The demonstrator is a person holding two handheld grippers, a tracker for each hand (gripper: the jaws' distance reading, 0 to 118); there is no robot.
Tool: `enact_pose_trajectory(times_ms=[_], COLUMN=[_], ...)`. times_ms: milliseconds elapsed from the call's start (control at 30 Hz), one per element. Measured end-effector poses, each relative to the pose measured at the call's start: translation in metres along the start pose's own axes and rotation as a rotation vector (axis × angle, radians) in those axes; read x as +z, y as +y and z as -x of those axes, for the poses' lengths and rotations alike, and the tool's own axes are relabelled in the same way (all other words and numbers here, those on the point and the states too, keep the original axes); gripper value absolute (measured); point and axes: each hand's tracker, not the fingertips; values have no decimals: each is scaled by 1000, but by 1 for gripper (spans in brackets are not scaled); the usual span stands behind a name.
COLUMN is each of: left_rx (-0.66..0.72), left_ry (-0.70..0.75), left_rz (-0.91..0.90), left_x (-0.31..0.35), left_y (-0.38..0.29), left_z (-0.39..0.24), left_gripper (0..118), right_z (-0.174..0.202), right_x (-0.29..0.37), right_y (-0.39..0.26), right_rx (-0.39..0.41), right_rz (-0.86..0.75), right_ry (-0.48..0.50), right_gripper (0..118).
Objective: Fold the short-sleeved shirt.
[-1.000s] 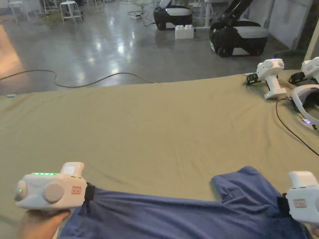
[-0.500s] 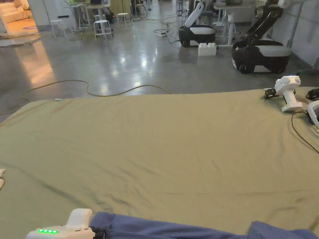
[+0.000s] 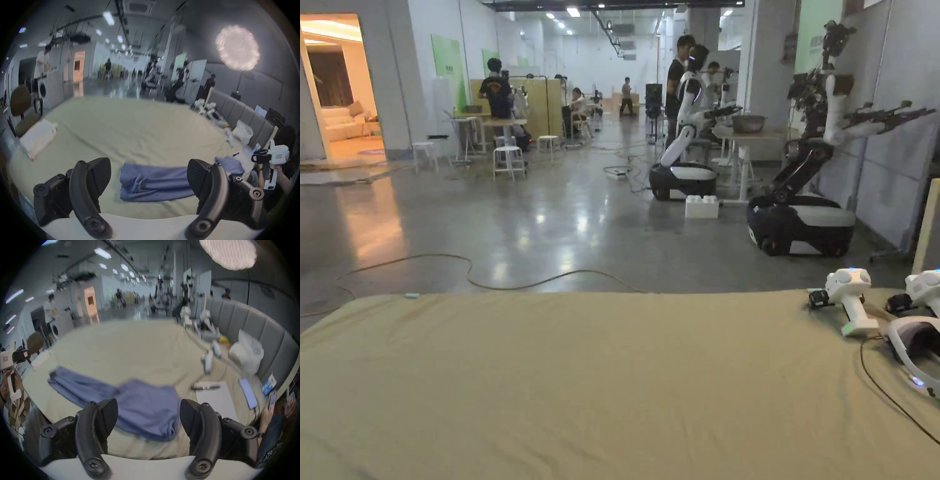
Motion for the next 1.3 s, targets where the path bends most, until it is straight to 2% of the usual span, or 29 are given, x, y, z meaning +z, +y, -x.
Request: enact_pose_trajectory(times_ms=[133,200,267,333,367,400,433,467,500,533,567,633,900,1067,1100,1133,1167,1200,1233,1300], left_rx=[-120,-154,-141,-113,-110,-115,-120,-131,-145,-161,-164,-156,-168,-69,-49,-12,31,69,112,189], left_ry=[28,131,240,298,287,274,267,269,285,317,298,269,178,77,60,51,35,14,-20,-93], left_rz=[-216,-319,-374,-407,-404,-398,-399,-401,-386,-385,-395,-398,-431,-367,-351,-329,-314,-309,-283,-199], left_x=[89,117,132,145,151,157,162,165,163,162,168,174,175,162,158,151,146,140,130,103], left_y=[15,13,12,12,11,10,8,6,7,5,3,5,17,28,30,33,33,33,34,35], left_z=[-46,-68,-83,-92,-95,-97,-100,-105,-109,-113,-116,-119,-131,-120,-114,-106,-94,-84,-70,-42], left_gripper=[101,100,99,99,98,91,76,52,11,3,2,0,0,0,8,22,43,76,96,107], right_z=[34,50,63,71,73,74,75,74,74,75,76,79,81,80,80,77,75,73,72,68], right_x=[63,88,104,115,120,124,127,129,131,133,135,139,140,134,133,129,127,125,122,113], right_y=[32,41,45,48,49,50,50,50,50,49,49,50,60,60,59,57,55,53,50,45], right_rx=[33,55,75,106,103,101,95,88,89,99,106,109,78,88,89,83,78,73,65,46], right_rz=[-257,-364,-431,-457,-453,-465,-471,-476,-477,-479,-483,-507,-535,-516,-511,-499,-491,-482,-465,-430], right_ry=[33,53,5,5,11,20,26,47,57,65,67,39,61,63,64,67,72,77,82,90], right_gripper=[84,83,77,75,65,48,29,13,11,9,0,0,0,0,0,0,0,0,0,0])
